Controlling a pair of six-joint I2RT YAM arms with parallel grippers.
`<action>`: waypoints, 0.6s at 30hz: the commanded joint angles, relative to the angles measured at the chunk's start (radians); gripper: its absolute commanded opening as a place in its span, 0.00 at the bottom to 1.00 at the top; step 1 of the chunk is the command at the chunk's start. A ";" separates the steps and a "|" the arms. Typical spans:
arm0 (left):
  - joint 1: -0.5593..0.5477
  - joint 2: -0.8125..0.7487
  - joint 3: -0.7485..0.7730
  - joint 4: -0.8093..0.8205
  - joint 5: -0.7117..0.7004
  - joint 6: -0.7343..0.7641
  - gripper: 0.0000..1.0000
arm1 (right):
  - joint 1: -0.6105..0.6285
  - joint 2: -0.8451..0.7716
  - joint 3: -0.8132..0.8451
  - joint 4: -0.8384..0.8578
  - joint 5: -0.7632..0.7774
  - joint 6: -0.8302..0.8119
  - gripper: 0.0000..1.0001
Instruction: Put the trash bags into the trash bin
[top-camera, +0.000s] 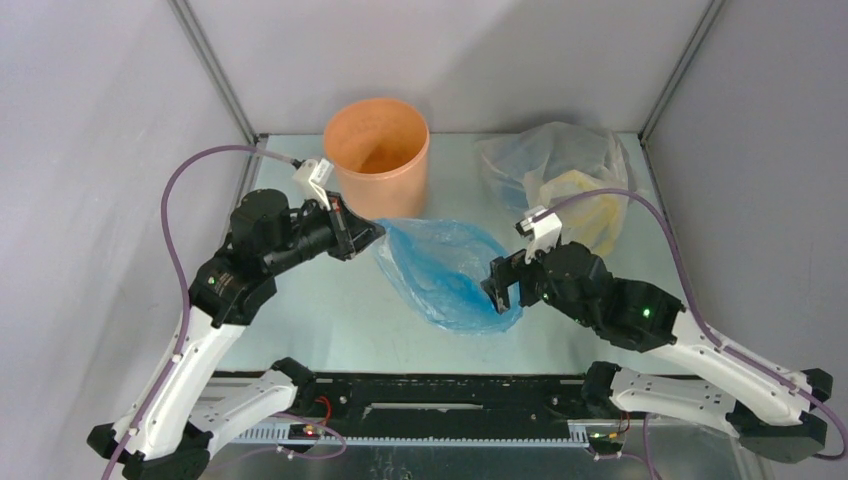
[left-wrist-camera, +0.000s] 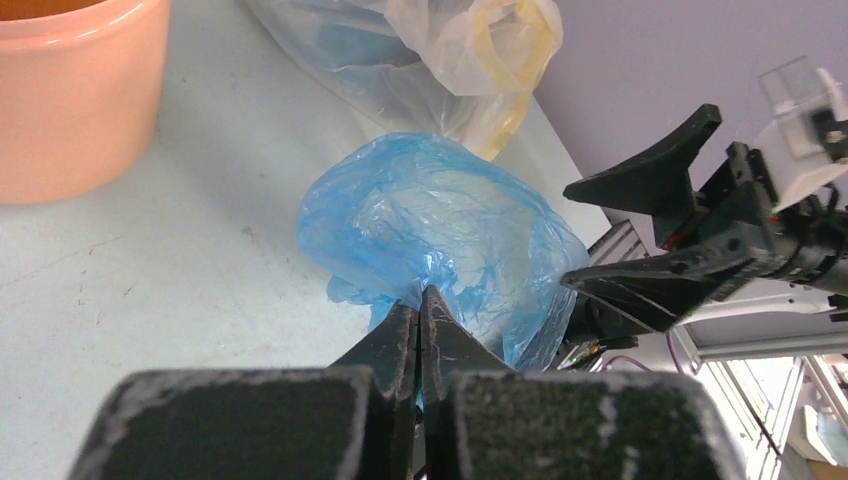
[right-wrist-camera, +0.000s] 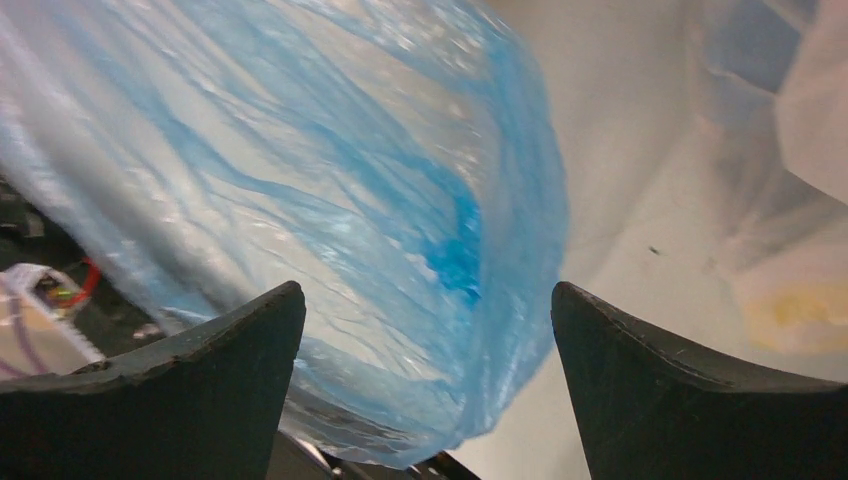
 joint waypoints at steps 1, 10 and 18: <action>0.006 -0.016 0.003 0.048 0.034 0.001 0.00 | 0.018 0.042 0.036 -0.196 0.235 0.019 0.96; 0.005 -0.026 -0.011 0.045 0.033 0.004 0.00 | -0.051 0.087 0.036 -0.168 0.255 -0.028 0.63; 0.006 -0.041 -0.071 -0.077 -0.175 0.045 0.03 | -0.113 0.090 0.074 -0.095 0.140 -0.051 0.00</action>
